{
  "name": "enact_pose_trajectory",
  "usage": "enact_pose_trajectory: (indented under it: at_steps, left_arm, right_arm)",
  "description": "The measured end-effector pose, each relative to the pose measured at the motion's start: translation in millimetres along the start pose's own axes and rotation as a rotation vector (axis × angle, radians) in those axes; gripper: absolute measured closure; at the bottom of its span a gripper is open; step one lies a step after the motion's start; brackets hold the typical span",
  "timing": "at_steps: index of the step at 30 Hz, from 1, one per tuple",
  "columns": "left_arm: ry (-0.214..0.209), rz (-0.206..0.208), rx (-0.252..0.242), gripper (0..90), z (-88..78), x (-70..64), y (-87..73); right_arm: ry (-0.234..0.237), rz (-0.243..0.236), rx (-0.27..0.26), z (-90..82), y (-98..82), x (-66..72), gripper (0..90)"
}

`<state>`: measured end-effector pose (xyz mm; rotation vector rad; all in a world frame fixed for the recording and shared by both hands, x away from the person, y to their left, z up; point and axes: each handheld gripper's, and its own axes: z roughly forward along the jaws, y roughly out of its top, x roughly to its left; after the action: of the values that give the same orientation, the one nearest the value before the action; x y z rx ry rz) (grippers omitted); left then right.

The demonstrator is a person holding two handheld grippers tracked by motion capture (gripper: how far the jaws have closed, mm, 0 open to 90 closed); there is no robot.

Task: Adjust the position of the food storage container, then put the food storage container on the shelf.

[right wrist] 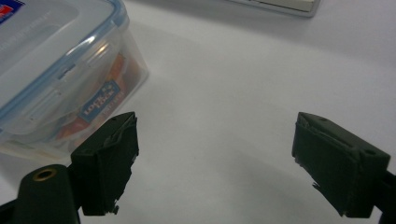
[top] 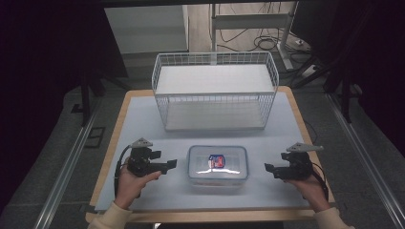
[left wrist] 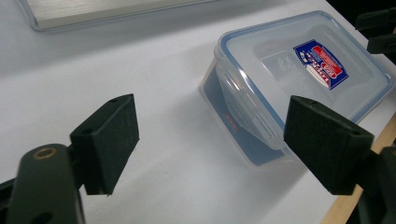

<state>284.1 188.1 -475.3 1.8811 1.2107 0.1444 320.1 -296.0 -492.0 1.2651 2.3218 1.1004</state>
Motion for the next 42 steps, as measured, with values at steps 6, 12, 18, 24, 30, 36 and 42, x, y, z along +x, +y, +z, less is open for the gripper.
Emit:
enact_pose_trajectory:
  at_steps: [6,12,18,24,30,36,42]
  left_arm:
    - [-0.015,-0.005,-0.003,16.3,0.5,0.4,-0.5]
    - [-0.063,-0.056,0.002,11.5,7.6,3.4,2.5]
    - [-0.129,-0.086,0.033,11.6,23.1,3.7,6.1]
    - [-0.190,-0.108,0.037,12.8,38.3,2.9,10.0]
    - [-0.227,-0.113,0.075,13.6,49.9,-0.1,8.8]
    - [-0.257,-0.133,0.095,14.9,61.7,-1.4,5.4]
    - [-0.303,-0.160,0.115,16.3,70.6,-1.0,5.1]
  right_arm:
    - [0.035,0.047,-0.039,-2.0,2.8,0.5,14.1]
    - [0.121,0.081,-0.043,-2.6,6.9,4.9,14.1]
    - [0.176,0.048,-0.036,-1.3,10.8,12.6,14.0]
    - [0.286,0.104,-0.058,3.1,17.5,20.2,13.9]
    - [0.323,0.104,-0.042,11.0,20.4,27.2,13.7]
    - [0.344,0.098,-0.026,19.6,24.3,34.9,13.6]
    - [0.358,0.095,-0.010,30.3,29.7,42.1,13.0]
